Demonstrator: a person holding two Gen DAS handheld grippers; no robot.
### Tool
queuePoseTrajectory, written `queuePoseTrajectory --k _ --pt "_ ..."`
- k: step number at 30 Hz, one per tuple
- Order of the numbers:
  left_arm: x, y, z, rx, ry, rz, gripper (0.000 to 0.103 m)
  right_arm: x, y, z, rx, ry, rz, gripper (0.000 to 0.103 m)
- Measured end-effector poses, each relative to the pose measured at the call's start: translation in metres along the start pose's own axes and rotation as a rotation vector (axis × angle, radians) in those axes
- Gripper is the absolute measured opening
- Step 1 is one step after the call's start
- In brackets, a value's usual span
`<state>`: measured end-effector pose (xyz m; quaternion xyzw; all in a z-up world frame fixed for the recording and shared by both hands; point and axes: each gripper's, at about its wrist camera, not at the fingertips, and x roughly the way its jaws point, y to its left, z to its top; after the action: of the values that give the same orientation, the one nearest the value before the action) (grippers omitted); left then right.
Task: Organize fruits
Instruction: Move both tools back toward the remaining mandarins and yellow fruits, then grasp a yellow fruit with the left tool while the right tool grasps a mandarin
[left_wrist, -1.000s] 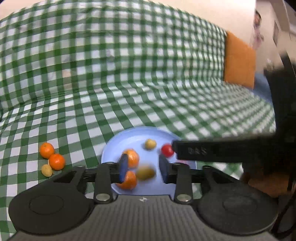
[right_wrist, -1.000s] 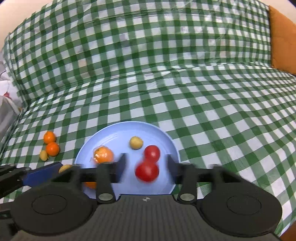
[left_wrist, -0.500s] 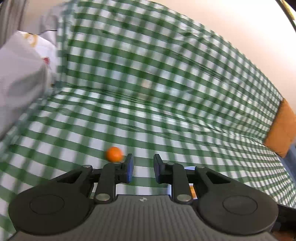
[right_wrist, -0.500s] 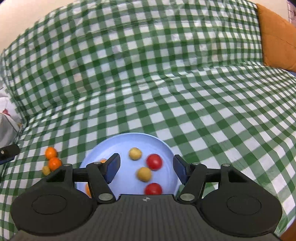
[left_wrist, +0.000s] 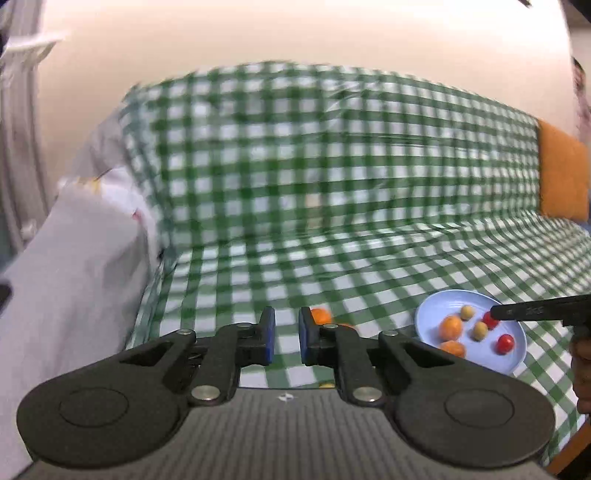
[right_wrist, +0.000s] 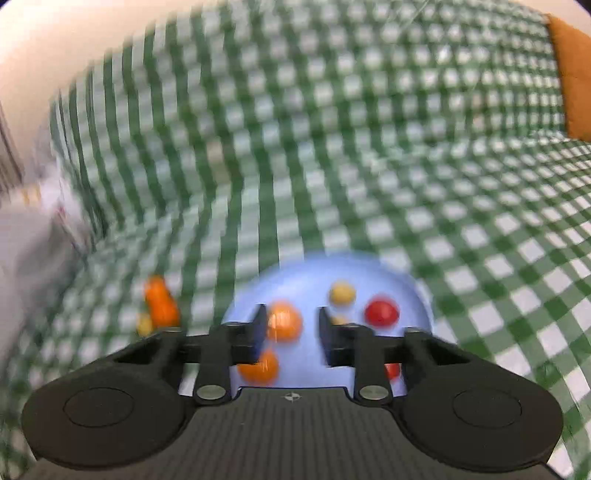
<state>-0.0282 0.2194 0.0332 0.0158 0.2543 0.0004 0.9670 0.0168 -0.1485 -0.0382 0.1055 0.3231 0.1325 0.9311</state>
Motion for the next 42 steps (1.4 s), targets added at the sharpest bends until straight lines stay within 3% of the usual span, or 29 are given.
queuePoseTrajectory --k 4,7,12,16,18,20,21,27,33,35,37,42 --pt "0.024 0.025 -0.007 -0.131 0.116 -0.017 0.014 0.005 0.017 -0.001 -0.024 -0.005 0.066 0.017" --pt "0.035 0.028 -0.011 -0.159 0.153 -0.046 0.014 0.012 0.034 -0.002 -0.064 -0.002 0.117 0.017" --pt "0.056 0.013 -0.028 -0.143 0.176 -0.102 0.014 0.029 0.064 -0.004 -0.128 0.029 0.173 0.017" --pt "0.086 -0.005 -0.043 -0.067 0.232 -0.081 0.016 0.046 0.082 -0.005 -0.157 0.049 0.192 0.018" --pt "0.091 -0.002 -0.044 -0.082 0.215 -0.087 0.023 0.059 0.089 -0.003 -0.165 0.046 0.196 0.036" --pt "0.099 -0.007 -0.047 -0.062 0.231 -0.082 0.028 0.073 0.093 0.0 -0.169 0.031 0.204 0.048" --pt "0.103 -0.011 -0.048 -0.049 0.24 -0.088 0.028 0.08 0.098 0.001 -0.167 0.026 0.202 0.049" --pt "0.12 -0.024 -0.05 -0.011 0.272 -0.097 0.033 0.123 0.114 0.006 -0.111 0.066 0.202 0.049" --pt "0.13 -0.015 -0.051 -0.072 0.316 -0.1 0.033 0.159 0.139 0.003 -0.188 0.127 0.179 0.049" --pt "0.127 -0.015 -0.054 -0.071 0.316 -0.101 0.033 0.162 0.139 0.004 -0.168 0.13 0.174 0.049" --pt "0.129 -0.019 -0.054 -0.062 0.319 -0.105 0.033 0.162 0.136 0.004 -0.153 0.135 0.18 0.038" --pt "0.136 -0.029 -0.057 -0.036 0.347 -0.107 0.033 0.154 0.124 0.004 -0.135 0.124 0.165 0.037"
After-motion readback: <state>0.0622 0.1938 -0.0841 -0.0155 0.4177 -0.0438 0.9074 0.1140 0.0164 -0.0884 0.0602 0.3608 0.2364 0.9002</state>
